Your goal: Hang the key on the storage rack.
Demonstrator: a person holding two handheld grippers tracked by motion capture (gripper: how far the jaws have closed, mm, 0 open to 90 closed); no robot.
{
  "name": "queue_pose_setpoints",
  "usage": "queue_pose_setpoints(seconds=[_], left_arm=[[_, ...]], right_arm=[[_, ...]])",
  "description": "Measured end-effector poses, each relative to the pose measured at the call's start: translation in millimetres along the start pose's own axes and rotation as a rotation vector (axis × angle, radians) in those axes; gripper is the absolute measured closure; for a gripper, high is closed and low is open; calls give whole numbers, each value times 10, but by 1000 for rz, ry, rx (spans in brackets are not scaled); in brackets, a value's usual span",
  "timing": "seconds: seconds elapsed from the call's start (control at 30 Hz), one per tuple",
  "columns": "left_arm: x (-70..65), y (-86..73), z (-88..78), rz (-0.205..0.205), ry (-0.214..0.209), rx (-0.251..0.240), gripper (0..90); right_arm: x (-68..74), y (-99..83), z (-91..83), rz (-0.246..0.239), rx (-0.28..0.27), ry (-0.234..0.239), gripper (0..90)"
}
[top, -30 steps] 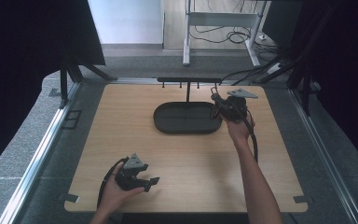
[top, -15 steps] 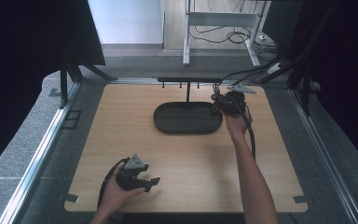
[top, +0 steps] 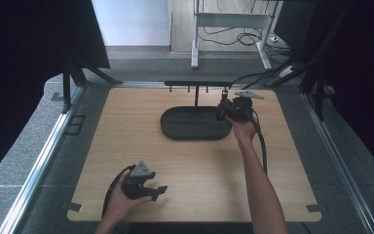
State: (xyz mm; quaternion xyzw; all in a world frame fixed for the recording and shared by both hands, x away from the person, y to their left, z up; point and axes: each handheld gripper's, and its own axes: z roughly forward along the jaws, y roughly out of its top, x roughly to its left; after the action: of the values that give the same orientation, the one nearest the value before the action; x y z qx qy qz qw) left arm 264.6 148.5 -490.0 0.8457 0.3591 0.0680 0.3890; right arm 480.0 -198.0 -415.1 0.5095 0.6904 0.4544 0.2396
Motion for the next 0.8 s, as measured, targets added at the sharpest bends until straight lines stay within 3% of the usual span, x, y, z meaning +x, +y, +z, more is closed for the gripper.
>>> queue_pose_setpoints(seconds=[0.1, 0.23, 0.33, 0.47, 0.8], left_arm=[[5, -1, -5, -1, 3, -3, 296], [18, -3, -17, -6, 8, -4, 296], [24, -5, -19, -7, 10, -4, 296], [30, -7, -15, -9, 12, -2, 296], [2, 4, -16, -4, 16, -1, 296]], right_arm=[[44, -5, -35, -25, 3, -9, 604], [86, -38, -126, -22, -18, 20, 564], [94, -75, -182, -34, 4, 41, 552], [119, -143, -304, -44, 11, 103, 551], [171, -399, -616, -124, 37, 150, 537]])
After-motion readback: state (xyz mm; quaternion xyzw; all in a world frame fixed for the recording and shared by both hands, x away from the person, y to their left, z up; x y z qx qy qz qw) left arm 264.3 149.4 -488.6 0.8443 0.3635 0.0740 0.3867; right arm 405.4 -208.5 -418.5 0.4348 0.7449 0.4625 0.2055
